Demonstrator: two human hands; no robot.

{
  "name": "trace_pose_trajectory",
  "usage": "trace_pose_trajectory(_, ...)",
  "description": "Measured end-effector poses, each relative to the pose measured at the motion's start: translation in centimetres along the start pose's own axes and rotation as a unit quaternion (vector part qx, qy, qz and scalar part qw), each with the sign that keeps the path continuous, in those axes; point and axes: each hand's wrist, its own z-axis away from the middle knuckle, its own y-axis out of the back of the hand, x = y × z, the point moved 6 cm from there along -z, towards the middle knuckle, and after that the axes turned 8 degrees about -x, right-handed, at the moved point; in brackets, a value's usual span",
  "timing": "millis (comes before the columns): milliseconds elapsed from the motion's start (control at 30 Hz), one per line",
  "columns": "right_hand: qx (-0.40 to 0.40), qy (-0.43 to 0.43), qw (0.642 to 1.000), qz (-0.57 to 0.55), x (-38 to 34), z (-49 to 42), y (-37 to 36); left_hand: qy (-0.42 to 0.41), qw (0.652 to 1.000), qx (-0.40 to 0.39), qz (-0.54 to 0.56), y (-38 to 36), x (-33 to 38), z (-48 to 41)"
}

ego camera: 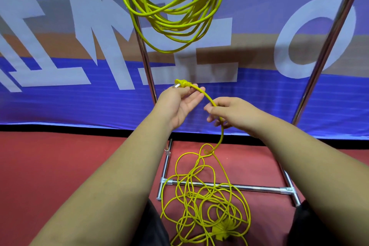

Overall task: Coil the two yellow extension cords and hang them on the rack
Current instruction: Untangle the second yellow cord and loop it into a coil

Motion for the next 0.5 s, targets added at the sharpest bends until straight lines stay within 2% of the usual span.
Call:
trace_pose_trajectory(100, 0.056, 0.018, 0.997, 0.051, -0.1, 0.0, 1.2, 0.017, 0.999, 0.022, -0.033, 0.5, 0.2, 0.1)
trace_pose_trajectory(167, 0.085, 0.024, 0.990, 0.111, -0.2, 0.2, 2.0, 0.027, 0.987, 0.055, -0.150, 1.3, 0.7, 0.1)
trace_pose_trajectory(267, 0.120, 0.020, 0.980, 0.158, 0.3, -0.1, 3.1, 0.032, 0.917, 0.070, -0.392, 2.1, 1.3, 0.1)
trace_pose_trajectory(333, 0.147, 0.016, 0.975, 0.163, 0.8, -0.2, 3.9, 0.071, 0.884, 0.017, -0.462, 2.3, 0.7, 0.1)
trace_pose_trajectory(400, 0.197, 0.004, 0.969, 0.151, 1.3, -0.2, 4.8, 0.124, 0.862, -0.082, -0.485, 2.1, -0.8, 0.5)
trace_pose_trajectory(433, 0.224, -0.014, 0.963, 0.149, 1.4, -0.2, 5.1, 0.141, 0.845, -0.132, -0.498, 1.8, -1.6, 0.8)
trace_pose_trajectory(500, 0.260, -0.102, 0.945, 0.168, 2.0, -0.1, 5.7, 0.143, 0.821, -0.202, -0.515, 0.8, -2.8, 1.3)
